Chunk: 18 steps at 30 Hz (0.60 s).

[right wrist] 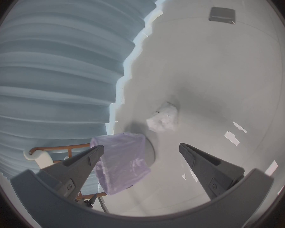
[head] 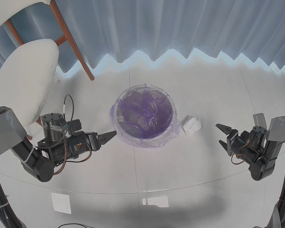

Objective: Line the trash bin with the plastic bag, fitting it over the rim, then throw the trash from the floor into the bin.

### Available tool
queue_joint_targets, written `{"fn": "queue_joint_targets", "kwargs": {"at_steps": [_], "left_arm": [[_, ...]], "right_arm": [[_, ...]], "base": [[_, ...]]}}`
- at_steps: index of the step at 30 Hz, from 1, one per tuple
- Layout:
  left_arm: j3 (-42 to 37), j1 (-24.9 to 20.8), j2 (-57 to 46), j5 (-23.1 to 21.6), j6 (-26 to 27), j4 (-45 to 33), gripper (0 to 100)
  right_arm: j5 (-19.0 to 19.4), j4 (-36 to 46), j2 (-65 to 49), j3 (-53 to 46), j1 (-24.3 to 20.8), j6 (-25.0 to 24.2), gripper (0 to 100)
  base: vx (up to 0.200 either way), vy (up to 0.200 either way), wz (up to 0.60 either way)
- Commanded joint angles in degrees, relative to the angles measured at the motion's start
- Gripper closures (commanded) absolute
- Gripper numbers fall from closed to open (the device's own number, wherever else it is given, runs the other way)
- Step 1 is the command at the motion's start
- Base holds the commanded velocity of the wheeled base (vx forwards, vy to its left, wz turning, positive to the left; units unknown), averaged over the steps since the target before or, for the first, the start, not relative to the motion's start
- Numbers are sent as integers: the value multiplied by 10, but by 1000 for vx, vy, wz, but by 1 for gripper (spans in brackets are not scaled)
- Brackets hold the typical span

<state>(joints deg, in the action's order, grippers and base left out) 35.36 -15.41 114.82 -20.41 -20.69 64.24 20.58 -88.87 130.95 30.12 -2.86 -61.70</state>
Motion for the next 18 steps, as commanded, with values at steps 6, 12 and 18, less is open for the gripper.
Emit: {"fn": "queue_joint_targets", "kwargs": {"at_steps": [6,12,18], "left_arm": [[18,20,129,19,16,-3,0],[80,24,186,45,12,27,0],[120,26,242,49,1,77,0]], "right_arm": [[8,-11,39,4,24,-47,0],[8,-11,40,9,29,-52,0],[8,-11,39,9,28,-57,0]], "base": [[0,0,0],[0,0,0],[0,0,0]]}}
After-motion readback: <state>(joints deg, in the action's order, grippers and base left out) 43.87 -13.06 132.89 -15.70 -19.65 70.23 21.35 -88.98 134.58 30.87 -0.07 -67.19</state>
